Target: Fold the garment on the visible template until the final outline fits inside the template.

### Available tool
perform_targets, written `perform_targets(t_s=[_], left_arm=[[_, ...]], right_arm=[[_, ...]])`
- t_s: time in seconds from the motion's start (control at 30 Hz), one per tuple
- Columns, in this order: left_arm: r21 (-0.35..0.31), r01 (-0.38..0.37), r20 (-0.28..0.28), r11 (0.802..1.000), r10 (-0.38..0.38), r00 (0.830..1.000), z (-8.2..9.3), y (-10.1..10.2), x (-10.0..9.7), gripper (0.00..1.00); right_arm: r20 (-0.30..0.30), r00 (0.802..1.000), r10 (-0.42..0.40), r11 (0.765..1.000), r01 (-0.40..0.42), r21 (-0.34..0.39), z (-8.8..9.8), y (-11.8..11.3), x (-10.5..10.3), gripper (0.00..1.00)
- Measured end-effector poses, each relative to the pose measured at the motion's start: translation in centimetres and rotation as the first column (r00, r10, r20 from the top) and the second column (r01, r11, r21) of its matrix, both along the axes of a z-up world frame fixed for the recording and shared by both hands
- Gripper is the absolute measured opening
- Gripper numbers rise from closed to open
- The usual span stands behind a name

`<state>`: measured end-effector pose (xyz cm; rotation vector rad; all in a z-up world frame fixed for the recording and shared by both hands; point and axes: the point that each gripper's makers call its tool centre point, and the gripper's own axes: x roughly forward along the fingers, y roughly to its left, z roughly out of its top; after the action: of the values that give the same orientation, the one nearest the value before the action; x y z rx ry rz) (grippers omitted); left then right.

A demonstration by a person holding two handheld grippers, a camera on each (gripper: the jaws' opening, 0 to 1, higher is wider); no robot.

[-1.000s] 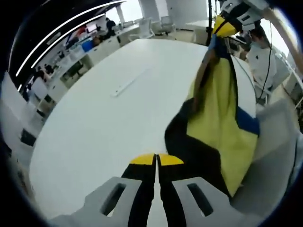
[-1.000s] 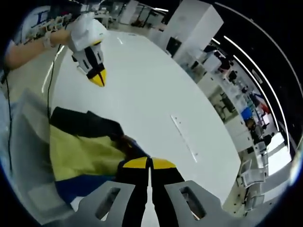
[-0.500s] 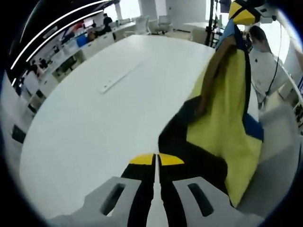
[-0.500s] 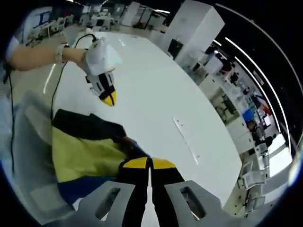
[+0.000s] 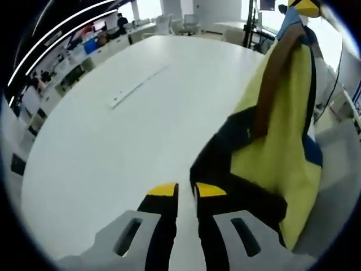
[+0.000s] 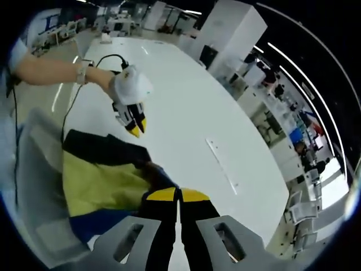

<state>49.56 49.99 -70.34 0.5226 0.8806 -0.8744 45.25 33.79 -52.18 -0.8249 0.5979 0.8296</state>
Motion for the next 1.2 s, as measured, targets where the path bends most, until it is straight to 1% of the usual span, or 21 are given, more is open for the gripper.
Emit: perform_targets(t_s=[0.17, 0.2, 0.33, 0.47, 0.5, 0.57, 0.63, 0.67, 0.83, 0.9, 1.07, 1.2], left_arm=[[-0.006, 0.020, -0.024, 1.000, -0.020, 1.000, -1.0, -0.9, -0.1, 0.10], [0.004, 0.043, -0.013, 0.999, -0.043, 0.999, -1.3, -1.1, -0.1, 0.10], [0.006, 0.044, -0.030, 0.999, -0.044, 0.999, -2.5, -1.4, 0.3, 0.12], [0.024, 0.060, -0.046, 0.998, -0.059, 0.997, -3.8, -1.5, 0.3, 0.11], [0.031, 0.066, -0.043, 0.997, -0.065, 0.997, -4.0, -1.4, 0.4, 0.11], [0.018, 0.061, -0.045, 0.998, -0.060, 0.997, -4.1, -1.5, 0.7, 0.11], [-0.032, 0.051, -0.070, 0.998, -0.053, 0.996, -4.3, -2.1, 0.7, 0.10], [-0.038, 0.040, -0.089, 0.998, -0.043, 0.995, -4.4, -2.2, 0.6, 0.10], [-0.012, 0.043, -0.080, 0.999, -0.044, 0.996, -5.0, -2.0, 1.1, 0.08], [-0.014, 0.039, -0.085, 0.999, -0.040, 0.996, -5.1, -1.9, 1.2, 0.07], [-0.033, 0.042, -0.091, 0.999, -0.045, 0.995, -5.3, -2.2, 1.3, 0.00], [-0.039, 0.048, -0.108, 0.998, -0.052, 0.993, -5.5, -2.2, 1.1, 0.00]], right_arm=[[-0.005, 1.000, -0.003, 1.000, 0.003, 0.003, 0.0, -0.2, 0.1, 0.01], [-0.006, 1.000, -0.004, 1.000, 0.004, 0.003, -0.1, -0.3, 0.1, 0.01], [-0.011, 1.000, -0.006, 1.000, 0.006, 0.004, -0.1, -0.4, 0.1, 0.01], [-0.015, 1.000, -0.004, 1.000, 0.004, 0.009, 0.0, -0.3, 0.0, 0.01], [-0.016, 1.000, -0.005, 1.000, 0.005, 0.008, 0.0, -0.4, 0.0, 0.01], [-0.016, 1.000, -0.008, 1.000, 0.008, 0.007, 0.0, -0.6, 0.0, 0.01], [-0.021, 1.000, -0.012, 1.000, 0.012, 0.008, -0.1, -0.7, 0.1, 0.01], [-0.022, 1.000, -0.015, 1.000, 0.016, 0.007, -0.2, -0.8, 0.2, 0.01], [-0.029, 0.999, -0.022, 1.000, 0.022, 0.008, -0.4, -1.0, 0.3, 0.01], [-0.030, 0.999, -0.023, 1.000, 0.023, 0.007, -0.5, -1.0, 0.4, 0.01], [-0.034, 0.999, -0.027, 1.000, 0.027, 0.008, -0.8, -1.1, 0.7, 0.01], [-0.043, 0.998, -0.034, 0.999, 0.034, 0.009, -1.2, -1.3, 1.1, 0.01]])
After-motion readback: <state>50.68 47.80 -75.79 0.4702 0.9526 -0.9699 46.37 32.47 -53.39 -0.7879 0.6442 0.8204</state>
